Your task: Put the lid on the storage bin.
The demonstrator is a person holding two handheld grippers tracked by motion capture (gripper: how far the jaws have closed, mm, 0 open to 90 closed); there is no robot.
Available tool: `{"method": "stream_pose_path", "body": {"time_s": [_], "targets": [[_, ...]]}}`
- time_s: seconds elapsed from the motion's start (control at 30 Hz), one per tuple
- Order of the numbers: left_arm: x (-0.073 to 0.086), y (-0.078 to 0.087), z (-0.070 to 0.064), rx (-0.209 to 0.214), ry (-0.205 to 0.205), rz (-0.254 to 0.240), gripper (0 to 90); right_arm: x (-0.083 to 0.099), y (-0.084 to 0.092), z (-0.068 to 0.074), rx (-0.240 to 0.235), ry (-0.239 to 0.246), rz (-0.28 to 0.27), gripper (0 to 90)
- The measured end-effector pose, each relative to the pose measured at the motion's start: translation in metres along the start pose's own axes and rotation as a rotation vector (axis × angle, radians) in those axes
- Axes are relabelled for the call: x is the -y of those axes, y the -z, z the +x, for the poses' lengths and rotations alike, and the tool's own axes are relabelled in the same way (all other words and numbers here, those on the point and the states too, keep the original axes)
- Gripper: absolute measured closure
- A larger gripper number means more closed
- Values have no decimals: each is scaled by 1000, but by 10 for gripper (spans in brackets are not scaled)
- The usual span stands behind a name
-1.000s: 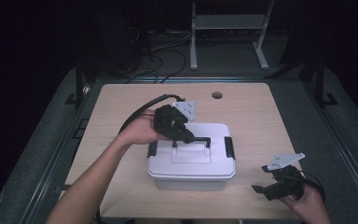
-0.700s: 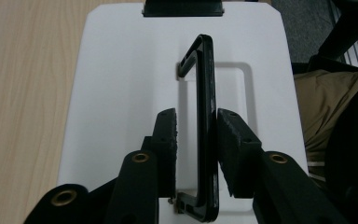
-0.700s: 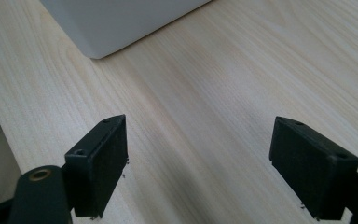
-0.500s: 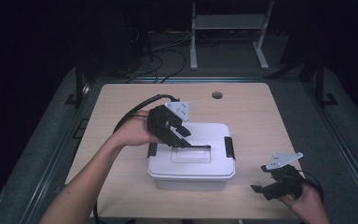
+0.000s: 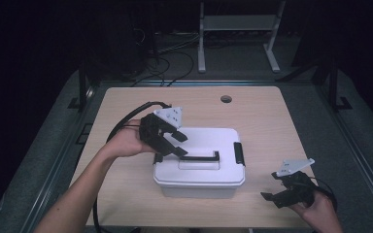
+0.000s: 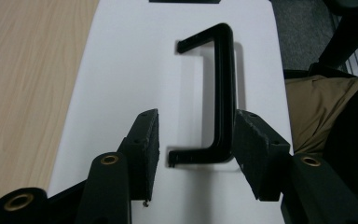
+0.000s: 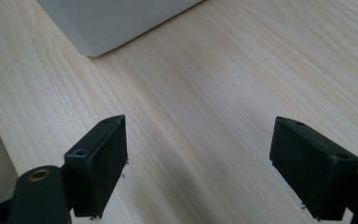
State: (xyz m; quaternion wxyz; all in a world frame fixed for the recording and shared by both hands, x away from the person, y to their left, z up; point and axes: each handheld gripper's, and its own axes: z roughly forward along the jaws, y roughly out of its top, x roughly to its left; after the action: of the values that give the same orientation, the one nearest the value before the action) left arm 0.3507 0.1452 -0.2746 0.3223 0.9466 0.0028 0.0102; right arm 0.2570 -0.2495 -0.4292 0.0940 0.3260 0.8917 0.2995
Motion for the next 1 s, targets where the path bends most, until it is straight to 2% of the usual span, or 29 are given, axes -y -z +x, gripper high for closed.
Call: {"method": "stream_pose_path", "body": {"time_s": [0.47,0.7,1.0], "targets": [[21,13,3,-34,40,-18,478,0,-2,0,1,-2,7,185],[31,19,4,-42,45,-14,477,1,-4,0,-1,-6,13,185],[49,30,1,-64,75,-9,473,1,-3,0,2,-4,14,186]]}}
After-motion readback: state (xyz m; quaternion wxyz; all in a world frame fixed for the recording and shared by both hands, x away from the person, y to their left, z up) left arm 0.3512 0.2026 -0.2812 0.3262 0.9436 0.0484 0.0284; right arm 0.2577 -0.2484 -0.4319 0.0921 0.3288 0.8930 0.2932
